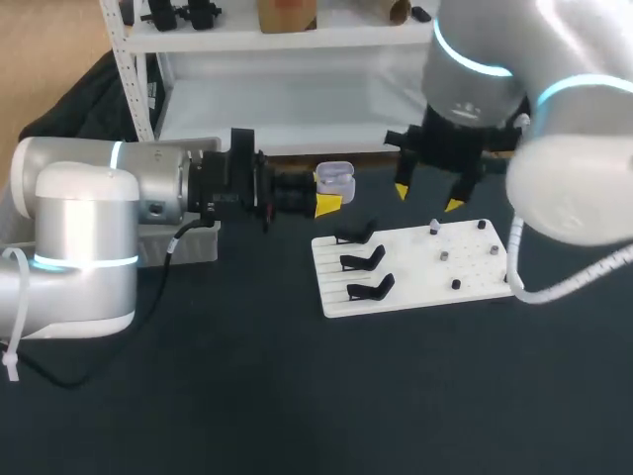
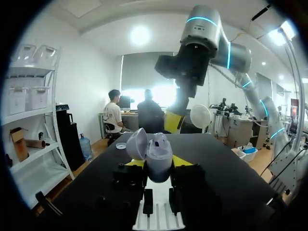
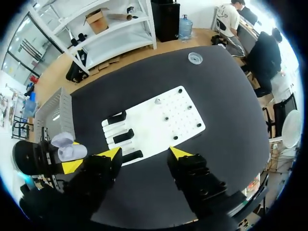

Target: Pick up each earbud case from the left stands, insert the matching earbuds, close the lid, and place the case in the box.

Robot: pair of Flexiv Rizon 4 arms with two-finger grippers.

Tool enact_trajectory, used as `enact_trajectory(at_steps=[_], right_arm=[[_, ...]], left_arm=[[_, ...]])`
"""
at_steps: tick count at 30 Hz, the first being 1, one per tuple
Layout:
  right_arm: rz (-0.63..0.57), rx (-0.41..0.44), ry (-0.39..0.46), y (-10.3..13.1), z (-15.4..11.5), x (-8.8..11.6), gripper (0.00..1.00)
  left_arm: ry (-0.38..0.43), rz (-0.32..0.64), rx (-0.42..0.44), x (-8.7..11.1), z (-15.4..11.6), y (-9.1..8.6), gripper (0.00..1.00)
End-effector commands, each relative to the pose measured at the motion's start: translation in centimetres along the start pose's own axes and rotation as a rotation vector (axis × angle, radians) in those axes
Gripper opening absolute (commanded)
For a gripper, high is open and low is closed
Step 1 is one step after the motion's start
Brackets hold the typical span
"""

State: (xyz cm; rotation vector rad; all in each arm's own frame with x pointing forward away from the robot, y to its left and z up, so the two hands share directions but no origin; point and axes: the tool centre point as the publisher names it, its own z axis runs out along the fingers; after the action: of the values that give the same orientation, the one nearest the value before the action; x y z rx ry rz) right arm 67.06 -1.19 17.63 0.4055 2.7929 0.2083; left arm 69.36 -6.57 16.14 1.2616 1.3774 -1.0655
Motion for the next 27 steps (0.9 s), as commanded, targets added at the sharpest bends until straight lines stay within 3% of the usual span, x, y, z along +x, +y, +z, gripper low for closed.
enact_trajectory(at_steps=[1,17,19,22,27], right_arm=[[-0.016,-0.032,0.004,-0.1,2.8,-0.6,1.0],[-0.016,-0.032,0.004,-0.1,2.8,-0.6,1.0],[0.032,-0.059,0.033,-0.2,4.2,-0.6,1.0],[0.079,-0.065,0.009,-0.6,5.9,-1.3,1.0],[0.076,0.006,-0.061,-1.0,8.0,-2.9,1.0]], left_arm=[[-0.001,0.001,-0.004,0.0,0.0,-0.1,0.0],[-0.001,0.001,-0.004,0.0,0.0,-0.1,0.0],[-0.001,0.001,-0.004,0.0,0.0,-0.1,0.0],[-0.001,0.001,-0.004,0.0,0.0,-0.1,0.0],[-0.001,0.001,-0.004,0.0,0.0,-0.1,0.0]])
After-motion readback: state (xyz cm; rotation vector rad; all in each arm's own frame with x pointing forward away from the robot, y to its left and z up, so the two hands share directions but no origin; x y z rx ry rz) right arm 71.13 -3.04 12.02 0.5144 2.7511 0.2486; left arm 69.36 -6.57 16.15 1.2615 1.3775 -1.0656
